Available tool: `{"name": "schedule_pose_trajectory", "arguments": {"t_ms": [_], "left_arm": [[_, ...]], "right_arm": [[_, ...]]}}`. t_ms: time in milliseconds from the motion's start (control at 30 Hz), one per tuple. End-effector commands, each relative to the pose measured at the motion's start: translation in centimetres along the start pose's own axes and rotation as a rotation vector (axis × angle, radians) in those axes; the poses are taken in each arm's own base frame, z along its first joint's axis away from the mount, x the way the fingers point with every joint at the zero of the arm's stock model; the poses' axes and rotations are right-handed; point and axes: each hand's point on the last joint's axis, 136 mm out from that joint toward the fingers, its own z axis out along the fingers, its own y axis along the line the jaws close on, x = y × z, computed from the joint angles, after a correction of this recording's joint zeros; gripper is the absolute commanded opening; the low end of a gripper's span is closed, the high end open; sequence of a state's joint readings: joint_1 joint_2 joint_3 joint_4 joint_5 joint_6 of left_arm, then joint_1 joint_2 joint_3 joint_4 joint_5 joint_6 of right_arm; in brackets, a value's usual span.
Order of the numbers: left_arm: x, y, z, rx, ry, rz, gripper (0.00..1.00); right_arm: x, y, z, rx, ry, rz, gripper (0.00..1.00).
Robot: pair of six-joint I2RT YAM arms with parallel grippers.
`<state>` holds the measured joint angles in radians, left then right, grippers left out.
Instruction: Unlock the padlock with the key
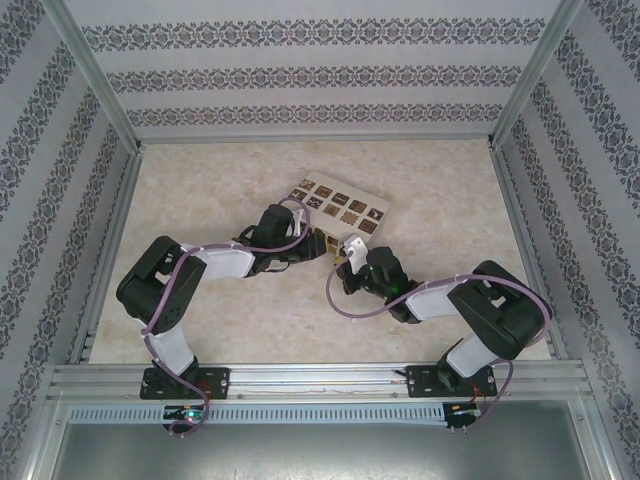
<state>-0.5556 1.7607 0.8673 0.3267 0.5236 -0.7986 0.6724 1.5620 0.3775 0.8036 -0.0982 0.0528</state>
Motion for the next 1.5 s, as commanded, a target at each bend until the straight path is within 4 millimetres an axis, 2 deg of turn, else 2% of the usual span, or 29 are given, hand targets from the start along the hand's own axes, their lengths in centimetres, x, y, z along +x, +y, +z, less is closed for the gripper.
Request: {"name": "schedule_pose_trajectory", "arguments": {"t_ms": [0, 733, 1033, 1467], "left_arm": [[-1.0, -3.4, -0.9, 0.074, -0.011, 0.013, 0.20], [-0.9, -3.6, -1.0, 0.084, -0.005, 0.000, 0.20], [-1.0, -3.6, -1.0, 0.085, -0.008, -0.005, 0.20], [-0.9, -3.8, -1.1, 0.088, -0.001, -0.021, 0.20]], "right_arm": [[-2.0, -0.3, 0.5, 0.032, -0.068, -0.043, 0.00], [-2.7, -1.0, 1.7, 0.040, -0.072, -0.044, 0.00], [-2.5, -1.8, 1.5, 0.080, -0.070, -0.040, 0.00], [-4.5, -2.0, 1.5, 0.052, -0.163, -0.004, 0.00]]}}
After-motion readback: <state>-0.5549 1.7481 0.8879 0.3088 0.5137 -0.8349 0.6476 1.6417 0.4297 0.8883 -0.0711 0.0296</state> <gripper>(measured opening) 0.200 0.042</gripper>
